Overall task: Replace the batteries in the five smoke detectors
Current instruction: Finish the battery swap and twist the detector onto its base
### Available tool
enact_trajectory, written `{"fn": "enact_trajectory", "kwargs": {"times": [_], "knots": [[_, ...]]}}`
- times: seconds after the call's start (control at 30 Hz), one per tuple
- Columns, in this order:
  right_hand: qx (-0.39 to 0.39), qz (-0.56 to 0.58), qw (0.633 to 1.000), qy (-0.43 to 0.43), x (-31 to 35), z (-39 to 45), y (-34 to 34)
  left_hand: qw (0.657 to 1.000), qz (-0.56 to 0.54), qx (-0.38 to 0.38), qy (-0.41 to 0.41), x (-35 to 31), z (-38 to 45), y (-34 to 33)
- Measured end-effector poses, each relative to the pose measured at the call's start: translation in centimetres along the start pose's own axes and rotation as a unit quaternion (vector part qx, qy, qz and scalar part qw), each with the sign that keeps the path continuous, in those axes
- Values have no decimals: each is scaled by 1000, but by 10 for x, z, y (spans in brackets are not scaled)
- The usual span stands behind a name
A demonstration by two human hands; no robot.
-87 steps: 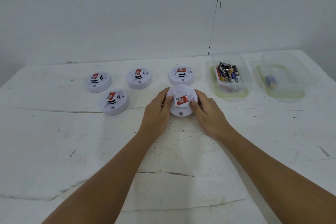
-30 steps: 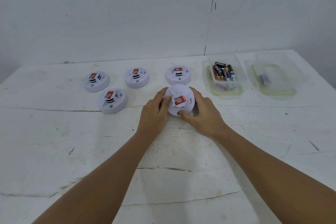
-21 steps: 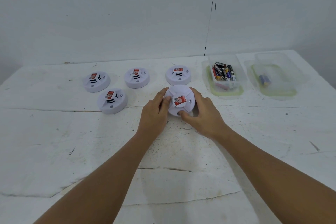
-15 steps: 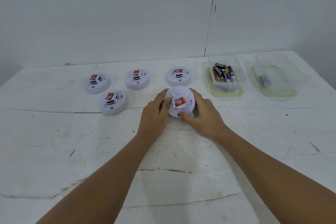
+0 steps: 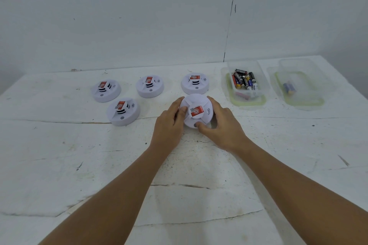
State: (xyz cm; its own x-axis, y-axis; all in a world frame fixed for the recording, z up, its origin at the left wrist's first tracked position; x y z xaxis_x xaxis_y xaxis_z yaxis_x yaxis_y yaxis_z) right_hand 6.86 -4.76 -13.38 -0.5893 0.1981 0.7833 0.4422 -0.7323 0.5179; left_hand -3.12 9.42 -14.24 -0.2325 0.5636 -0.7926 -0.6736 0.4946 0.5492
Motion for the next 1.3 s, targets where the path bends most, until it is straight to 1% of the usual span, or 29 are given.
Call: {"fn": "enact_trajectory", "kwargs": {"times": [0.67,1.3], "knots": [[-1,-3,1000,-1,-2,0,-1,1000,-8,0,-1,-3,-1,1],[3,-7,1000,-7,-3,-1,-1,1000,10,0,-2,1,-1,-1]]}}
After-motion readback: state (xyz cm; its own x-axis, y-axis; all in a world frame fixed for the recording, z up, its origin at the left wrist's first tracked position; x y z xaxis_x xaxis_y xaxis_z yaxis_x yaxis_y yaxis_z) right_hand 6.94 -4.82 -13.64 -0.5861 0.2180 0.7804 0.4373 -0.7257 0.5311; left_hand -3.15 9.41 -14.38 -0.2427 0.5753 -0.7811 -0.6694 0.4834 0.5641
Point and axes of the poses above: each hand's wrist, its own z-axis towards the middle knuckle, its own y-axis out of the back of the hand, x = y × z, the point moved 8 cm from there along z, towards the middle knuckle, and after that the axes turned 7 degrees about -x, right-handed, at the moved point
